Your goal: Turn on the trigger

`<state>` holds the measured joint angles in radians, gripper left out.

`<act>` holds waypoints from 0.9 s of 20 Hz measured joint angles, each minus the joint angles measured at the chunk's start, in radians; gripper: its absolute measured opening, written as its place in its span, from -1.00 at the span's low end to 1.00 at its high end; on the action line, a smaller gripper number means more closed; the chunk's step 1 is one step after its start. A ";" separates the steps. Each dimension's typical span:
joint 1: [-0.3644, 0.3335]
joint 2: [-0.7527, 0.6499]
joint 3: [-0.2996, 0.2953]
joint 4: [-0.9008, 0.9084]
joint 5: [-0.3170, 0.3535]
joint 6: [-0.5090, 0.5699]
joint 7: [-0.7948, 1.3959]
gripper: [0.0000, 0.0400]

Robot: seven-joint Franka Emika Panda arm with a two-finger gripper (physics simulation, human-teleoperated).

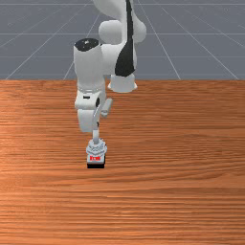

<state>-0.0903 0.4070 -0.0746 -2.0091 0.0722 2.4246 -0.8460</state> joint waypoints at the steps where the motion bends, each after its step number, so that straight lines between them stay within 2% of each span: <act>1: -0.021 0.041 0.017 0.094 0.030 -0.194 -0.026 -1.00; 3: -0.021 0.006 0.013 0.042 0.022 -0.205 -0.025 -1.00; 5: -0.027 -0.077 0.016 -0.104 0.040 -0.049 -0.050 -1.00; 6: -0.056 -0.084 0.042 -0.118 0.115 -0.031 -0.117 -1.00; 7: -0.024 -0.087 0.015 -0.131 0.062 0.002 -0.011 -1.00; 8: -0.038 -0.092 0.032 -0.163 0.081 0.074 -0.083 -1.00; 9: -0.039 -0.068 0.031 -0.129 0.078 0.017 -0.080 -1.00; 10: -0.037 -0.057 0.030 -0.130 0.060 0.032 -0.097 -1.00; 12: -0.039 -0.033 0.033 -0.130 0.063 0.055 -0.103 -1.00; 15: -0.009 -0.007 0.004 -0.107 0.092 0.063 0.080 -1.00; 18: -0.008 0.003 0.004 -0.070 0.099 0.042 0.082 -1.00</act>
<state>-0.0987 0.4098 -0.0706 -2.0790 0.1716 2.4663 -0.7641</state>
